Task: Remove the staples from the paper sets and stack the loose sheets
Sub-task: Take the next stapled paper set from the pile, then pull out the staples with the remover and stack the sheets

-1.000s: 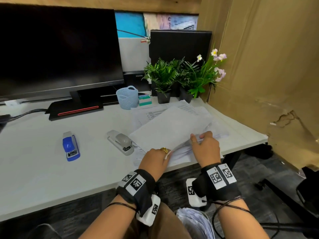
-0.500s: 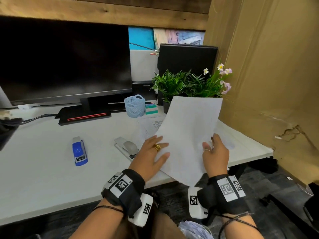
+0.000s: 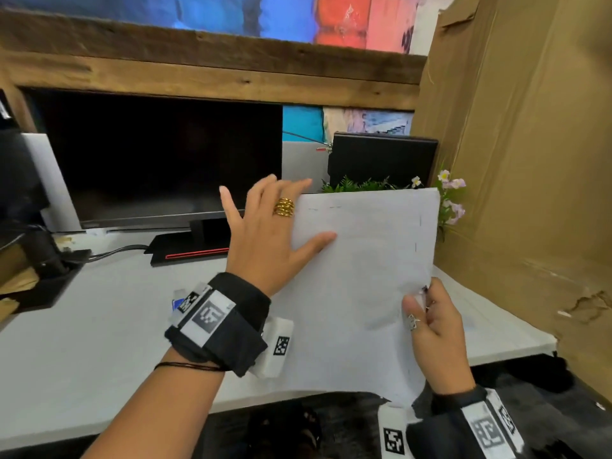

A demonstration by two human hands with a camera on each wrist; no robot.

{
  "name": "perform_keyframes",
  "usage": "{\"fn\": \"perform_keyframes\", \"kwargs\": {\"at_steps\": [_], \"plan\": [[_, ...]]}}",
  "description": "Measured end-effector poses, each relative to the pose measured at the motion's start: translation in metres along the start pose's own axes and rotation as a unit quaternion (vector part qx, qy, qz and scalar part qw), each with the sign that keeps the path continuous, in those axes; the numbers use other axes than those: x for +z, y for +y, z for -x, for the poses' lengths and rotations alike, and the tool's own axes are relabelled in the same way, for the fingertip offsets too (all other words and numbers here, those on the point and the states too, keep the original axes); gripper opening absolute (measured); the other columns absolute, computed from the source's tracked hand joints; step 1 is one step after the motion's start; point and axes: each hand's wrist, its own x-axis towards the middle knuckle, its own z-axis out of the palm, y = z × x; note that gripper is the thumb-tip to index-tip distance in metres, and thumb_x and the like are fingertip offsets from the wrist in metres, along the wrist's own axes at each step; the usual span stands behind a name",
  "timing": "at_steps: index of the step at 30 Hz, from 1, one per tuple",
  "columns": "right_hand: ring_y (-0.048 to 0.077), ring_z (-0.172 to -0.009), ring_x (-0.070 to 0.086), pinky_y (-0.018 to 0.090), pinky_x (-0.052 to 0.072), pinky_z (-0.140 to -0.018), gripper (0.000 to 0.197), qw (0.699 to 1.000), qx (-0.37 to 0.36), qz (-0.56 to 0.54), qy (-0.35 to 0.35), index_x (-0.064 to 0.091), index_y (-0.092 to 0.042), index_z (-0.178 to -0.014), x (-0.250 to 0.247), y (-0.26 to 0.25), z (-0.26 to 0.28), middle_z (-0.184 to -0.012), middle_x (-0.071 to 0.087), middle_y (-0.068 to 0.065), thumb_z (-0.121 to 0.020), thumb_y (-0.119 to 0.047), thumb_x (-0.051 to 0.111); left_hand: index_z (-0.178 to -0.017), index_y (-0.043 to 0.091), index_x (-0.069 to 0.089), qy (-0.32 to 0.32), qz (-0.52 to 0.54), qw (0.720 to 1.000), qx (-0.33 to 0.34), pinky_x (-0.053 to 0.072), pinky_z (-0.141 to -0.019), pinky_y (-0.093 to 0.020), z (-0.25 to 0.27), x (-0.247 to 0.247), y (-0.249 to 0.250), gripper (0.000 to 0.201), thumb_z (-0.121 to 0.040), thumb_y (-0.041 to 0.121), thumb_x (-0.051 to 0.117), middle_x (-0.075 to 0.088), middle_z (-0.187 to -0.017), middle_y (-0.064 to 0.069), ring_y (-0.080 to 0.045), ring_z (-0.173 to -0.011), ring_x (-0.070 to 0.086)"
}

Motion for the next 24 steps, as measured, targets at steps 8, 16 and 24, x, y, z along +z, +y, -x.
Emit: {"fn": "perform_keyframes", "kwargs": {"at_steps": [8, 16, 24], "plan": [[0.024, -0.091, 0.063, 0.030, 0.046, -0.079, 0.025, 0.966, 0.102, 0.197, -0.134, 0.064, -0.025, -0.098, 0.056, 0.032, 0.001, -0.087, 0.067, 0.000, -0.094, -0.005, 0.049, -0.109, 0.026, 0.063, -0.131, -0.030, 0.990, -0.035, 0.029, -0.091, -0.035, 0.035, -0.032, -0.047, 0.032, -0.093, 0.046, 0.043, 0.044, -0.066, 0.013, -0.016, -0.073, 0.051], [0.030, -0.109, 0.056, 0.030, 0.041, -0.090, 0.027, 0.852, 0.128, 0.410, -0.298, 0.061, -0.006, -0.111, 0.173, 0.071, -0.077, -0.115, 0.062, 0.015, -0.092, -0.021, 0.051, -0.106, 0.025, 0.061, -0.215, -0.120, 0.964, -0.102, 0.026, -0.093, -0.032, 0.068, -0.051, -0.093, 0.036, -0.094, 0.050, 0.039, 0.036, -0.056, 0.011, -0.015, -0.071, 0.040], [0.028, -0.119, 0.053, 0.036, 0.039, -0.104, 0.082, 0.713, 0.113, 0.491, -0.488, 0.051, -0.013, -0.128, 0.200, 0.106, -0.060, -0.128, 0.055, 0.008, -0.055, -0.031, 0.080, -0.106, 0.028, 0.057, -0.260, -0.114, 0.949, -0.138, 0.024, -0.092, -0.031, 0.092, -0.051, -0.110, 0.030, -0.096, 0.047, 0.035, 0.045, -0.063, 0.009, -0.018, -0.075, 0.044]]}}
